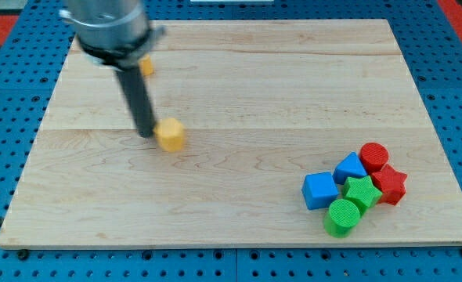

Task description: Move the yellow heart into the blue triangle

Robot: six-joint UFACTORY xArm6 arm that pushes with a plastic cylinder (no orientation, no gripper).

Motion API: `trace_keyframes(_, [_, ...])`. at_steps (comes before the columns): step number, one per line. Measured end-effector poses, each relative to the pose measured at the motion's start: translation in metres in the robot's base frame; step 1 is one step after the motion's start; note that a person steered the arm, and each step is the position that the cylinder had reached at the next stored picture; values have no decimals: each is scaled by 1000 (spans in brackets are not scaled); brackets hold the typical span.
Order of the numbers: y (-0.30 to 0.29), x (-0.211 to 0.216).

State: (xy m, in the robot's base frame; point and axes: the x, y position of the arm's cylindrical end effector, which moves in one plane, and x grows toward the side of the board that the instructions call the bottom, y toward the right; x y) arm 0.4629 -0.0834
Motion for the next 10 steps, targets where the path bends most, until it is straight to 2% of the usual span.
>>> trace_keyframes(1, [99,15])
trace_keyframes(2, [153,17])
trace_keyframes(3, [176,21])
trace_keyframes(5, [18,-74])
trace_keyframes(6, [8,-180])
trace_keyframes(7, [-79,-206])
trace_keyframes(8, [-71,-153])
trace_keyframes(9, [-11,-115])
trace_keyframes(10, [-50,-106])
